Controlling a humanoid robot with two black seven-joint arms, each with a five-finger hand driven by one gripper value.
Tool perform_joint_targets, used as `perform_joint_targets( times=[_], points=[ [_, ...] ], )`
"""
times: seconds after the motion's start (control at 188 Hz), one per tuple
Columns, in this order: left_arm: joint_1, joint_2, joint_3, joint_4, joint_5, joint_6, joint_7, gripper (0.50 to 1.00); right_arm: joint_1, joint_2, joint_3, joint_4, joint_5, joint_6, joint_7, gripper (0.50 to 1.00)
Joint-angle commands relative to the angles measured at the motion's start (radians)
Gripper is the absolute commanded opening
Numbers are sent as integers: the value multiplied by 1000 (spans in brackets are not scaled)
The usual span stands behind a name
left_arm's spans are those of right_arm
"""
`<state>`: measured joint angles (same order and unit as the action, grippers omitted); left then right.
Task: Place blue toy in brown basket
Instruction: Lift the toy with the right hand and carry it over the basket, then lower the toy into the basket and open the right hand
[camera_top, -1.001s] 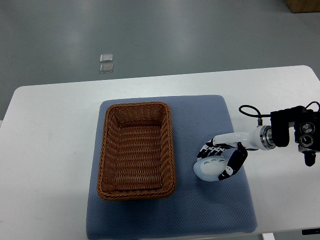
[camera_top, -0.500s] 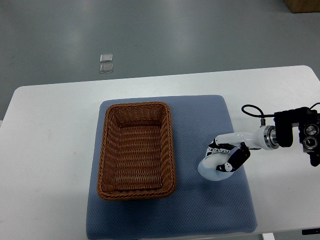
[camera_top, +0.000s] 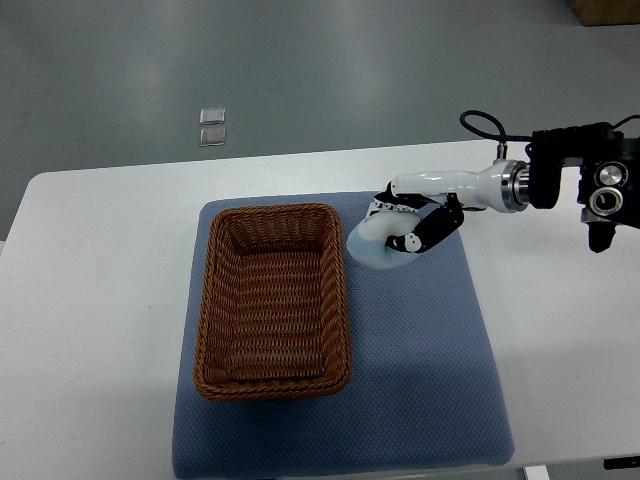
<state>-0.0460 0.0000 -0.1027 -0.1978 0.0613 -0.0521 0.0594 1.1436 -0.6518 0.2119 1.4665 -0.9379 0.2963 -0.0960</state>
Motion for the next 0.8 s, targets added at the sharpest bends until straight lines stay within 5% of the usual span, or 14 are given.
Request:
perform_joint_targets(
  times=[0.0,0.346,0.793],
  points=[
    [0,0,0,0,0,0,-1,1000,33,95,-6,-66,4,-45,22,500],
    [1,0,0,0,0,0,-1,1000,28,405,-65,-275,7,-141,67,500],
    [2,0,0,1,0,3,-1,1000,-87,521,-101,-365,-71,-203,108,531]
  ],
)
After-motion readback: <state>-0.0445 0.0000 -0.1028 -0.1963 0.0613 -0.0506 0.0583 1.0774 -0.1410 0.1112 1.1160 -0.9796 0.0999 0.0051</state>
